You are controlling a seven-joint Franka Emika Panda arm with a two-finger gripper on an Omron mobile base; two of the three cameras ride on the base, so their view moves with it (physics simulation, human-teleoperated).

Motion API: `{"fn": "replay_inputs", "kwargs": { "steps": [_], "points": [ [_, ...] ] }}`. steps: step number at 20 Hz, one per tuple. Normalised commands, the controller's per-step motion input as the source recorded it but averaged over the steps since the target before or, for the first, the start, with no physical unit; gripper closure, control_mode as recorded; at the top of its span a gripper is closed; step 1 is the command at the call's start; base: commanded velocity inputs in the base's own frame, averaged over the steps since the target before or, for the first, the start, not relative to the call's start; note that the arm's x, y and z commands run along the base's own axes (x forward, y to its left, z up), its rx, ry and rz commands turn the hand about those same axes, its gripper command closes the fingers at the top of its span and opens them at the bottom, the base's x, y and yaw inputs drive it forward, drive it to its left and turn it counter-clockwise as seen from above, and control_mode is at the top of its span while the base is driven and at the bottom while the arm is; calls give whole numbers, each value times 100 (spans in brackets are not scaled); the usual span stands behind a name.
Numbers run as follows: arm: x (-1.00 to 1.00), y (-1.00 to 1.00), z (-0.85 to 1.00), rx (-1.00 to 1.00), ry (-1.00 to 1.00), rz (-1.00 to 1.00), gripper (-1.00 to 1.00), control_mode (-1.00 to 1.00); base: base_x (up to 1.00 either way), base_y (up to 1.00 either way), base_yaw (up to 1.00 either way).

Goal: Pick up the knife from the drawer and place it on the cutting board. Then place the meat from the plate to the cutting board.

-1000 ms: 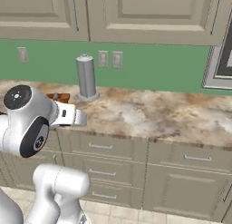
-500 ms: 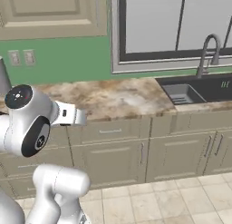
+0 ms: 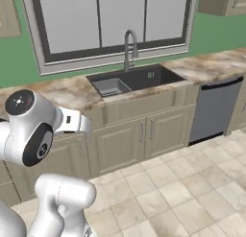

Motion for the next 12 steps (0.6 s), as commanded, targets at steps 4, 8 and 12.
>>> {"fn": "replay_inputs", "kwargs": {
  "steps": [4,8,12],
  "points": [
    [0,0,0,0,0,0,-100,100,42,-97,-5],
    [0,0,0,0,0,0,-100,100,48,-100,28],
    [0,0,0,0,0,0,-100,100,47,-100,36]
  ]
}}
